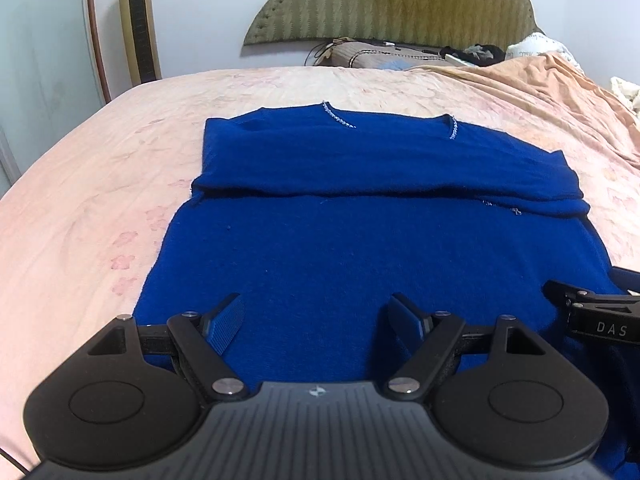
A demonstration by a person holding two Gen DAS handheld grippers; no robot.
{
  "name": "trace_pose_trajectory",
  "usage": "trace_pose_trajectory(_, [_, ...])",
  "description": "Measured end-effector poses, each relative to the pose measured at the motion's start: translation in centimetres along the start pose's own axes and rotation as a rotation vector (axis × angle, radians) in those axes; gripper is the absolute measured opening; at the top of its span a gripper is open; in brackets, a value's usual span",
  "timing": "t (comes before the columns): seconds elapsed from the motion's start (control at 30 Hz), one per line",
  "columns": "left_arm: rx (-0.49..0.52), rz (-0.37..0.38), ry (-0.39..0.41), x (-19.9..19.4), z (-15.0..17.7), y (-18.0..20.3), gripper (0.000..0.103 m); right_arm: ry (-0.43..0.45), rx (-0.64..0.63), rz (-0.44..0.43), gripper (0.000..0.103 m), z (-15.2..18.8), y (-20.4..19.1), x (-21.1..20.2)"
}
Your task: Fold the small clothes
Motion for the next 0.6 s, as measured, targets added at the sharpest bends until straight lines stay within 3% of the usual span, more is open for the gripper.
trace_pose_trajectory(0.6, [0.006,0.001,0.015,-1.4,-0.2,0.1,0.08,0.0,0.001,0.0,0.103,0.0,0.0,0.0])
Point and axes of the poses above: each gripper's, at about its wrist camera, not at the fingertips, and x roughly the way its jaws point, y to its right, z to its underside, the point moved 4 cm from there along x, roughly the way its jaws point, and after that the axes turned 15 degrees about y, right-handed, at the moved point
